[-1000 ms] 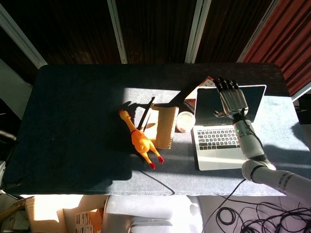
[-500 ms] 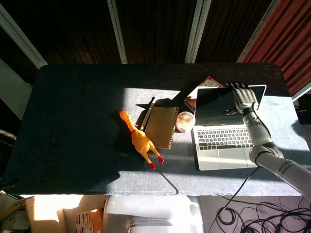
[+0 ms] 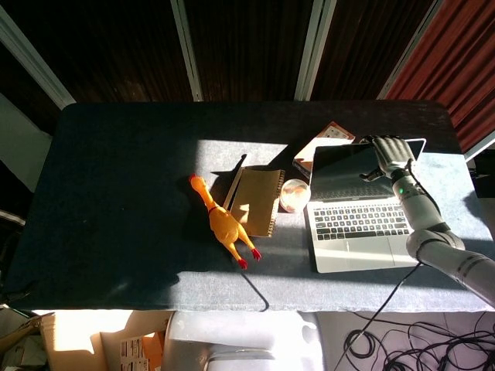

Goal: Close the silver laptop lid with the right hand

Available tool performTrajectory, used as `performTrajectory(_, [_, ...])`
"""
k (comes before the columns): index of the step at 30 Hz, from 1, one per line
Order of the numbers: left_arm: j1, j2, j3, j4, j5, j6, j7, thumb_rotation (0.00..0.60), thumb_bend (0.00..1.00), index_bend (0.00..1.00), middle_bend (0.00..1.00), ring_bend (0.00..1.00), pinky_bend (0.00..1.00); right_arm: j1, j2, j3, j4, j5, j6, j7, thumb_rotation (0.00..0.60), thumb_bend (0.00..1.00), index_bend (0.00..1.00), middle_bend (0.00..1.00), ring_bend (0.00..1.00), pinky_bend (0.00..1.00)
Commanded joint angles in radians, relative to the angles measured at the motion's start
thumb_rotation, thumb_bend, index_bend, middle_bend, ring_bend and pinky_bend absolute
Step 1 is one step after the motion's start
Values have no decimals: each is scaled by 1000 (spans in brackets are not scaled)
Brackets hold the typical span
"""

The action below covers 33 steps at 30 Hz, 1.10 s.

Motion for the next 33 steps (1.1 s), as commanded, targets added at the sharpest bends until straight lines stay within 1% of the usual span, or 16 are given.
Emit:
performTrajectory(1, [0, -3, -2, 3, 5, -1, -7, 600, 79, 0, 97, 46, 155, -35, 74, -14, -102, -63, 47, 21, 600, 100, 339, 389, 273, 419])
performTrajectory(7, [3, 1, -2, 3, 16, -4, -26, 600, 78, 0, 96, 46, 155, -96, 184, -31, -282, -179, 112, 55, 600, 99, 304, 389, 270, 415])
performTrajectory(11, [9, 1, -1, 6, 18, -2, -30, 600, 79, 0, 97, 46, 155, -144, 273, -73, -412, -255, 170, 21, 600, 100, 250, 389, 242, 405])
performTrajectory(15, [14, -4, 1, 16, 16, -12, -42, 600, 80, 0, 97, 46, 155, -207, 343, -112, -529, -335, 275, -23, 600, 100, 179, 381, 211, 383])
performTrajectory(20, [17, 5, 9, -6, 20, -27, -48, 600, 80, 0, 97, 46, 155, -294, 381, -171, -613, -447, 382, -56, 600, 99, 98, 354, 193, 359])
performTrajectory(22, [17, 11, 12, -20, 27, -27, -40, 600, 80, 0, 97, 46, 155, -328, 378, -193, -621, -501, 417, -48, 600, 99, 62, 340, 186, 350])
performTrajectory(25, [19, 18, 15, -41, 36, -20, -18, 600, 80, 0, 96, 46, 155, -375, 355, -230, -596, -587, 456, -27, 600, 99, 30, 325, 178, 342])
performTrajectory(30, [20, 24, 16, -67, 51, -10, 8, 600, 79, 0, 96, 46, 155, -423, 291, -271, -516, -699, 492, 22, 600, 99, 6, 314, 176, 340])
performTrajectory(33, [23, 26, 22, -83, 59, -11, -7, 600, 79, 0, 97, 46, 155, -450, 255, -288, -472, -748, 523, 28, 600, 100, 0, 290, 176, 340])
